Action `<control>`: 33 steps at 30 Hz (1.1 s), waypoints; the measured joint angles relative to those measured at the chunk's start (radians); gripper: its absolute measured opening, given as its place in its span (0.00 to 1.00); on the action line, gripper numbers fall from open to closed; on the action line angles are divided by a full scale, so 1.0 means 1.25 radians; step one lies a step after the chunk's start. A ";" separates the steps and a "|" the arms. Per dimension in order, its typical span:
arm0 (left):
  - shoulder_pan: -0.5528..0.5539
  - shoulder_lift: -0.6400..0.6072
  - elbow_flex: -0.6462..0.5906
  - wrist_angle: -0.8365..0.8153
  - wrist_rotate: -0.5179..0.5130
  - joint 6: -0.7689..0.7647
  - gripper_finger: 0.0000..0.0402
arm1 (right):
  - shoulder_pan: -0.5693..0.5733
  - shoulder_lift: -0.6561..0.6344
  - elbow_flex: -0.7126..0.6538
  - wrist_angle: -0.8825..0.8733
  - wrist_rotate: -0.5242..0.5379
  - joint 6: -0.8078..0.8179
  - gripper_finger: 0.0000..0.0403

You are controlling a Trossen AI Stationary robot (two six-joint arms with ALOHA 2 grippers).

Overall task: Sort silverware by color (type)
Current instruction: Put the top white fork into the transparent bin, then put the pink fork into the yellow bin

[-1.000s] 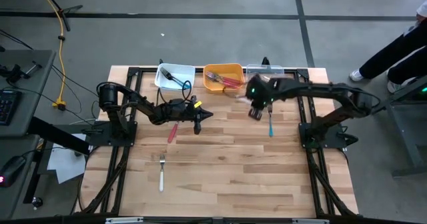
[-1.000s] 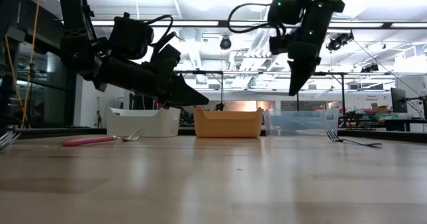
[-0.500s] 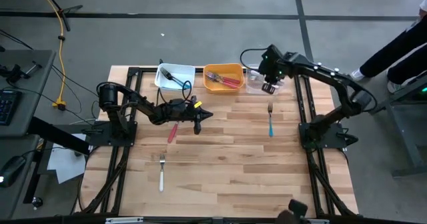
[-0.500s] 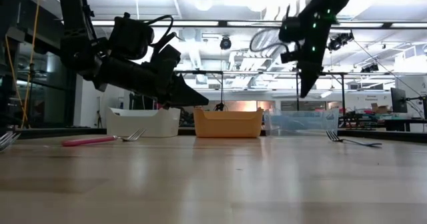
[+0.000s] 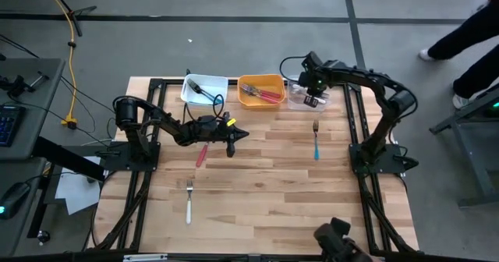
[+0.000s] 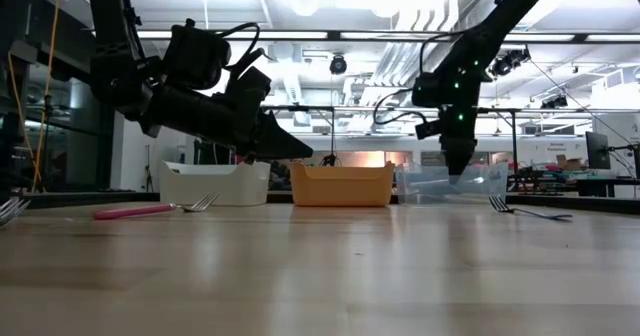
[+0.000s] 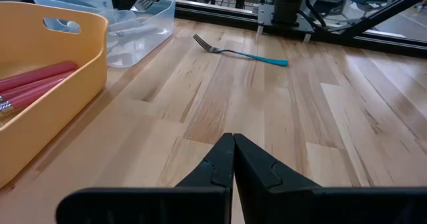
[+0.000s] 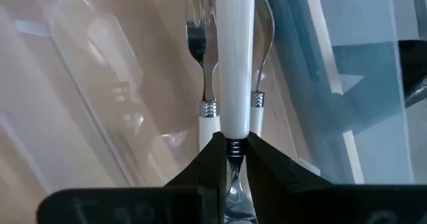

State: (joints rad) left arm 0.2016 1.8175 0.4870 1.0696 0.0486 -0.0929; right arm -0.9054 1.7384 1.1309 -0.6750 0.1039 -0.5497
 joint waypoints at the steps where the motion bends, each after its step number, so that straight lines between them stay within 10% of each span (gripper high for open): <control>1: 0.000 0.000 0.000 0.000 0.000 0.000 0.00 | 0.000 0.004 0.000 0.003 0.002 0.004 0.09; 18: 0.000 0.000 0.000 0.000 0.000 0.015 0.00 | 0.055 -0.057 0.029 0.041 0.066 0.132 0.16; 25: 0.000 0.000 0.000 -0.001 0.000 0.000 0.00 | 0.115 -0.188 -0.147 0.297 -0.071 0.236 0.02; 33: 0.008 -0.028 0.001 -0.075 -0.014 -0.014 0.00 | 0.310 -0.364 -0.373 0.600 0.033 0.410 0.01</control>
State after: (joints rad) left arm 0.2121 1.7829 0.4884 0.9757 0.0316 -0.1101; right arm -0.5179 1.2832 0.6641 0.0751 0.1455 -0.0373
